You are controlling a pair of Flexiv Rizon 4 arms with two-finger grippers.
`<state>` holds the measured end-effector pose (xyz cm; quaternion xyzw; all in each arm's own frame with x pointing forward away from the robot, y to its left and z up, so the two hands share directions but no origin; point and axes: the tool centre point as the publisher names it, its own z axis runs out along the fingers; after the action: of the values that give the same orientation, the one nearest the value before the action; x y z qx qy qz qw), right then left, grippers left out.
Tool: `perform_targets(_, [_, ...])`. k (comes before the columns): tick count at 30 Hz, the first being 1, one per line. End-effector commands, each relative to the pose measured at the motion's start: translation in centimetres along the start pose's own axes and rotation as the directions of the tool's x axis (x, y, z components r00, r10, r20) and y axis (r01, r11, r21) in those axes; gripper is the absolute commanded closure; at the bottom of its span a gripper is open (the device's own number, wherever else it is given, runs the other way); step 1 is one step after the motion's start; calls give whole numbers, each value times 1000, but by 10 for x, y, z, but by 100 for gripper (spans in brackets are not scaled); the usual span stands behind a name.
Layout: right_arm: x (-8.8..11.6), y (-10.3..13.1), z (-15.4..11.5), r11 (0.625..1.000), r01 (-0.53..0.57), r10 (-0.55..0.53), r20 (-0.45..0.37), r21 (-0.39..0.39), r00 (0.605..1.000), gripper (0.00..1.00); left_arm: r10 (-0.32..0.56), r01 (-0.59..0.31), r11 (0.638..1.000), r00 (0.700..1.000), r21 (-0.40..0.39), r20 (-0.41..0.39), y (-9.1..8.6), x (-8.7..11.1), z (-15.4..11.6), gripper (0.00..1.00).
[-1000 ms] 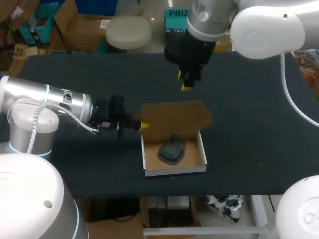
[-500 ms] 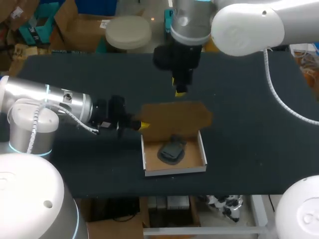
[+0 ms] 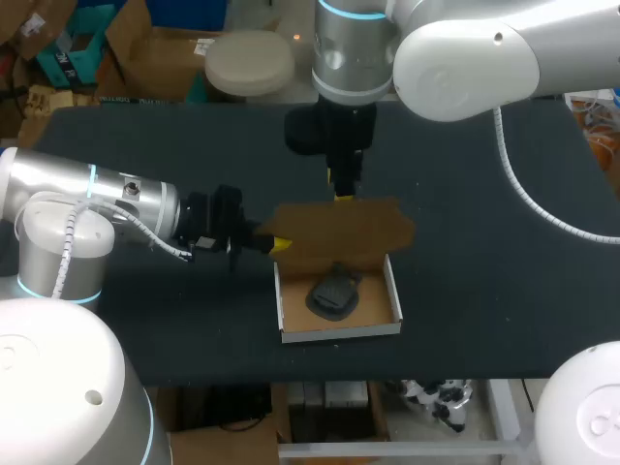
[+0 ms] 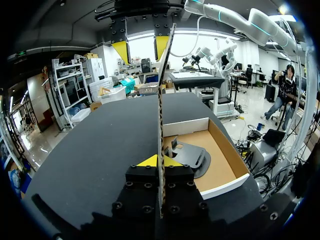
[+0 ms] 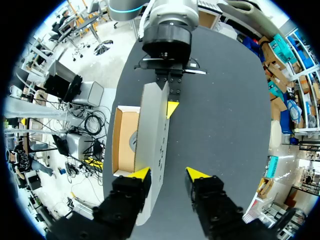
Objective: Assemble the packaging by folding the flat box into shape, placing the metal phone stand inside, and closing the box properly
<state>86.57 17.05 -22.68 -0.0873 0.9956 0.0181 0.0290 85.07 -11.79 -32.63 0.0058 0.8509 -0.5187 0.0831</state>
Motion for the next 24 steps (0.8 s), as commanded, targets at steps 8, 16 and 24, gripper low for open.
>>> perform_targets(8, [12,7,-1,1000,4,-4,1,14,1000,55,0,0,1000,1000,1,-2,1,0,1,100])
perform_targets(16, [20,8,3,1000,6,-6,-3,14,1000,55,0,0,1000,1000,1,-2,1,0,1,100])
perform_targets(24, [23,8,9,1000,2,-1,-16,15,1000,54,0,0,1000,1000,1,-2,1,0,1,100])
